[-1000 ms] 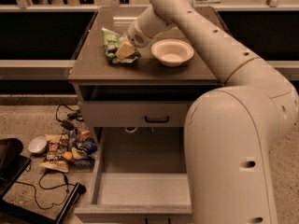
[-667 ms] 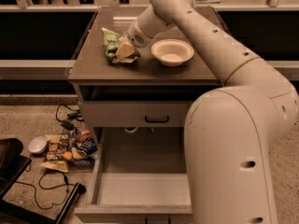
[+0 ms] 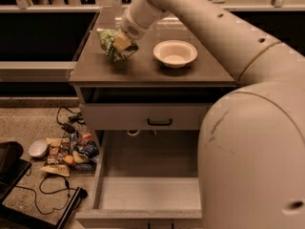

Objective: Place green jalapeno chip bag into middle drawer

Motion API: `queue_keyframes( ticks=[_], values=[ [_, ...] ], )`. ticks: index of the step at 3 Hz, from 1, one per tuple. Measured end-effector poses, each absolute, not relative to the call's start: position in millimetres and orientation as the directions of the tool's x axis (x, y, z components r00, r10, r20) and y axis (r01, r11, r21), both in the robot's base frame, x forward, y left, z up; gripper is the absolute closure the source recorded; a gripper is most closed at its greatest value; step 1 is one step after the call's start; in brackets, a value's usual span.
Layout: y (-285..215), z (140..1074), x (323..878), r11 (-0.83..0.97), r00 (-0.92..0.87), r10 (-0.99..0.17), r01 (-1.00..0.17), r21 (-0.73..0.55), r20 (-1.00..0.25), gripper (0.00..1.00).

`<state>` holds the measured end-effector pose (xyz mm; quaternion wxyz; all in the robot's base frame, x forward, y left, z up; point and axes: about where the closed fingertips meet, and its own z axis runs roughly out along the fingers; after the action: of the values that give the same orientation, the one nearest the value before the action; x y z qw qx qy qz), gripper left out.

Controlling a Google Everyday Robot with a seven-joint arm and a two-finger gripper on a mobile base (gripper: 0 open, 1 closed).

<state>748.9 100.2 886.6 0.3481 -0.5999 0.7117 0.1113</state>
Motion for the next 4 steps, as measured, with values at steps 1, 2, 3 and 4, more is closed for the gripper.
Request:
queue_keyframes(
  ticks=[1,2,3,4],
  values=[
    [141,919,701,0.221,-0.006,-0.856,-0.908,-0.356,-0.517,1.00],
    [145,980,650,0.173,0.036,-0.920,-0.857,-0.486,-0.390,1.00],
    [114,1047,598,0.230,0.010,-0.927,-0.773,-0.591,-0.375,1.00],
    [48,1086,545,0.393,-0.089,-0.882,-0.678,-0.621,-0.462,1.00]
  ],
)
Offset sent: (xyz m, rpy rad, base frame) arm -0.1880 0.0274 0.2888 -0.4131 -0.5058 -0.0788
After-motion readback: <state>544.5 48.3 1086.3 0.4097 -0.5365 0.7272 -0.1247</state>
